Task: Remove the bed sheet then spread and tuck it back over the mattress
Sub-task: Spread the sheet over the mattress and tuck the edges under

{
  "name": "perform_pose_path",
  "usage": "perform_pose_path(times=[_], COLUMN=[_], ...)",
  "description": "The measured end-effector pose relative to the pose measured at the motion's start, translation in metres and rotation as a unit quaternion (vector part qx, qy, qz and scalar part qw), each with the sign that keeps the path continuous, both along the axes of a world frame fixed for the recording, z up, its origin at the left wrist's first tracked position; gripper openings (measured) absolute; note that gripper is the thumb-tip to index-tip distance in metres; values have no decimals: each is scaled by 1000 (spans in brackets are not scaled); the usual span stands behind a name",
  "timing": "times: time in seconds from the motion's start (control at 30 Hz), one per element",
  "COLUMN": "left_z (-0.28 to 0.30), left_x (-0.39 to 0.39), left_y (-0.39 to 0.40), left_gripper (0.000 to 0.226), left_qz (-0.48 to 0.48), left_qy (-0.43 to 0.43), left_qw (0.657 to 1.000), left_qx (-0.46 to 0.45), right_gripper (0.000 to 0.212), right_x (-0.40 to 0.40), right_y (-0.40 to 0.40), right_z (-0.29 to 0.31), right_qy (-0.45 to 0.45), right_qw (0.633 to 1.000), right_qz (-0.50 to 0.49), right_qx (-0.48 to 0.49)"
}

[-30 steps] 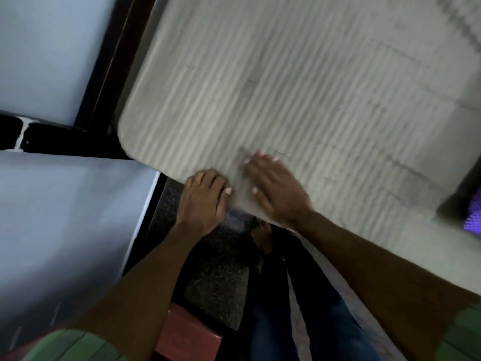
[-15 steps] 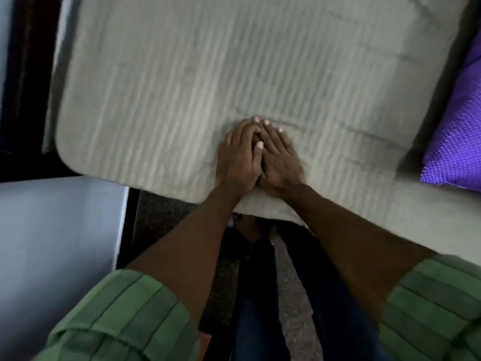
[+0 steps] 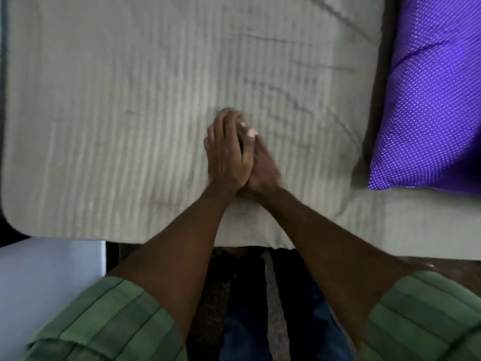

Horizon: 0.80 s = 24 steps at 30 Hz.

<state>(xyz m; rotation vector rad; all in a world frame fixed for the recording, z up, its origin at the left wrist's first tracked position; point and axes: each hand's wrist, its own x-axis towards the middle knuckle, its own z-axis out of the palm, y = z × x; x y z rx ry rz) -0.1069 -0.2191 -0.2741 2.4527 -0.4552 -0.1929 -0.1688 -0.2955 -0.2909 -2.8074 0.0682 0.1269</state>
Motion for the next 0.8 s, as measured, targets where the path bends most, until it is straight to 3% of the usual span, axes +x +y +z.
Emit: perform_pose_path(times=[0.07, 0.13, 0.27, 0.4, 0.47, 0.53, 0.57, 0.67, 0.73, 0.8], left_z=[-7, -19, -31, -23, -22, -20, -18, -19, -22, -24], left_x=[19, 33, 32, 36, 46, 59, 68, 94, 102, 103], left_y=[-16, -15, -10, -32, -51, -74, -85, -101, -99, -95], left_gripper=[45, 49, 54, 50, 51, 50, 49, 46, 46, 46], left_qz=[69, 106, 72, 14, -72, -82, -51, 25, -7, -29], left_qy=[12, 21, -3, -20, -24, -19, -9, 0, -21, -27], left_qw=[998, 993, 984, 989, 992, 995, 997, 994, 986, 983], left_qx=[3, 51, 165, 147, 100, 60, 50, 110, 163, 179], right_gripper=[69, 69, 60, 66, 64, 64, 68, 76, 72, 62], right_x=[34, 40, 15, 24, 49, 69, 77, 101, 105, 108], right_y=[1, -30, -135, -169, -141, -104, -91, -100, -136, -185], right_z=[-8, -18, -23, -8, -3, -10, -15, -21, -23, -24], right_qy=[1, 15, -20, 20, -24, -31, -15, 5, 5, -16], right_qw=[997, 998, 984, 930, 956, 996, 998, 997, 997, 998], right_qz=[32, 29, -162, -359, -288, -71, 4, 49, 71, 22], right_qx=[-66, -57, -76, -73, -40, -33, -54, -60, -43, -57])
